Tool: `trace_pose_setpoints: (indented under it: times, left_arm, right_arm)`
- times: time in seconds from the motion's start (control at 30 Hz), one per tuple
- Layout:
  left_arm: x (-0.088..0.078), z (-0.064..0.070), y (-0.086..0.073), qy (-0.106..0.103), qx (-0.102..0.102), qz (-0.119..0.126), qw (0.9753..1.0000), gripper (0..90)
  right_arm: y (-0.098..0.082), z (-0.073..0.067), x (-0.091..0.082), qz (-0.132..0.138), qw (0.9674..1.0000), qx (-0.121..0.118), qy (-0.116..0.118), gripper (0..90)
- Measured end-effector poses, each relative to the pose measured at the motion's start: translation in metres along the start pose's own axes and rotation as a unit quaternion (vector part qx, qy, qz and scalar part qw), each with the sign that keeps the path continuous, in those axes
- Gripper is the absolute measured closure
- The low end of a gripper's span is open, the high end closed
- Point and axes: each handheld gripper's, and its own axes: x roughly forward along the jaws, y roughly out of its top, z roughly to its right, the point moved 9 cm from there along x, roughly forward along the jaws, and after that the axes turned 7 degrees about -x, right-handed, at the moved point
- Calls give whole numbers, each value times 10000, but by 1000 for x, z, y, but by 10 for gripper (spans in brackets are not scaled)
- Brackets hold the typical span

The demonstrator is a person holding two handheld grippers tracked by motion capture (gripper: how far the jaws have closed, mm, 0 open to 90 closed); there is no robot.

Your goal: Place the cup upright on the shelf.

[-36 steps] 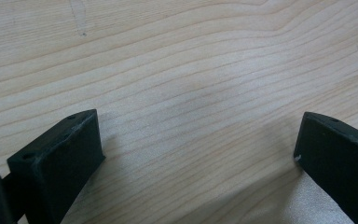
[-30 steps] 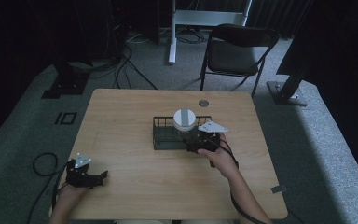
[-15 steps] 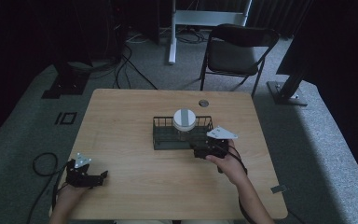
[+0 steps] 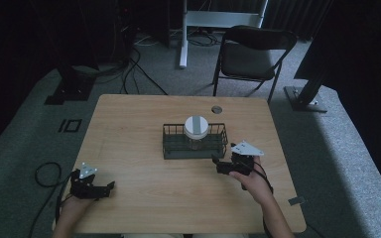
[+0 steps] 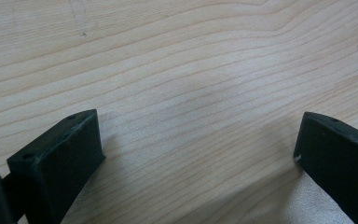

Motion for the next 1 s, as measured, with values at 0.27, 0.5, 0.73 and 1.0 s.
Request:
trace_pose_setpoints:
  times: [0.27,0.5,0.73,1.0]
  left_arm:
    - [0,0,0,0,2,0,10000,12]
    - [0,0,0,0,2,-1,10000,12]
    - [0,0,0,0,2,0,10000,12]
    - [0,0,0,1,3,-3,10000,12]
  right_arm:
    - [-20,10,-6,-115,9998,41,-140,114]
    - [-42,20,-11,-195,9992,226,-278,114]
    - [-63,32,-14,-382,9978,318,-440,114]
    - [-83,43,-19,-582,9956,410,-614,114]
